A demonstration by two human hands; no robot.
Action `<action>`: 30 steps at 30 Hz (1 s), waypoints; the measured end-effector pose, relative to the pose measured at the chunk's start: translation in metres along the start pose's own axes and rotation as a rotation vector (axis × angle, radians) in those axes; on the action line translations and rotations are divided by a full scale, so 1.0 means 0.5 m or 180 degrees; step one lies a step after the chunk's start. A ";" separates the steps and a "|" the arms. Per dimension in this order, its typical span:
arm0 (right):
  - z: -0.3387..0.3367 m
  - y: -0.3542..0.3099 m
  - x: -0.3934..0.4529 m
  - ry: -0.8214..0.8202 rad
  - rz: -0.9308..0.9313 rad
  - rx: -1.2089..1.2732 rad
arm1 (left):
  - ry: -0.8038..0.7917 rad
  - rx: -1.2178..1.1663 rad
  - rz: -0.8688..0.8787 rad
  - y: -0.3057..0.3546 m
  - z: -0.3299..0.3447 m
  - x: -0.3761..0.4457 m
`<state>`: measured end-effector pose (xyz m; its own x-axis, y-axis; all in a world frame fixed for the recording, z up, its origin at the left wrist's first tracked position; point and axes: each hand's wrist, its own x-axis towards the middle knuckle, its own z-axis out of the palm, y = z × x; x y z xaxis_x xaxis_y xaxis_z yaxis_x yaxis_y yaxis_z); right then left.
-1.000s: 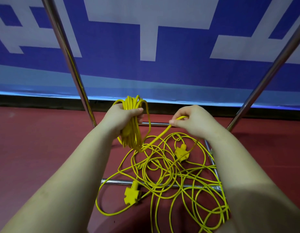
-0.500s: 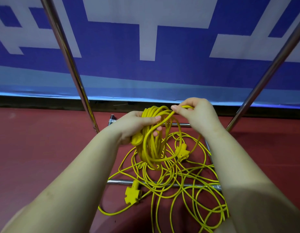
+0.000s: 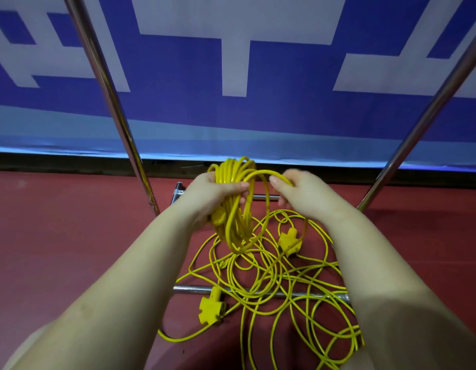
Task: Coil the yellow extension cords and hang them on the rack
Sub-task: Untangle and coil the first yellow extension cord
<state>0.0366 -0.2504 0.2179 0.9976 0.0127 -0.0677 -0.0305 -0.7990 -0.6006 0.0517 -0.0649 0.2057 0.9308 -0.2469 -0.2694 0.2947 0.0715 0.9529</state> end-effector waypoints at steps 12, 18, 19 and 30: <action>-0.018 -0.011 -0.004 0.0959 -0.0318 0.1172 | 0.0220 0.0805 -0.0009 -0.020 -0.023 0.011; -0.035 -0.018 -0.018 0.0675 -0.0525 0.1025 | -0.0138 0.0574 -0.0181 -0.024 0.000 0.001; -0.036 -0.017 -0.020 0.0621 -0.0527 0.1021 | -0.0127 0.0644 -0.0165 -0.025 0.000 0.002; -0.042 -0.005 -0.017 0.0635 -0.0388 0.0726 | -0.0372 0.0476 -0.0051 -0.019 0.012 -0.007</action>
<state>0.0296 -0.2610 0.2366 0.9865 -0.0361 0.1595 0.0992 -0.6433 -0.7592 0.0444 -0.0707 0.1985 0.8923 -0.3581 -0.2748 0.2657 -0.0755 0.9611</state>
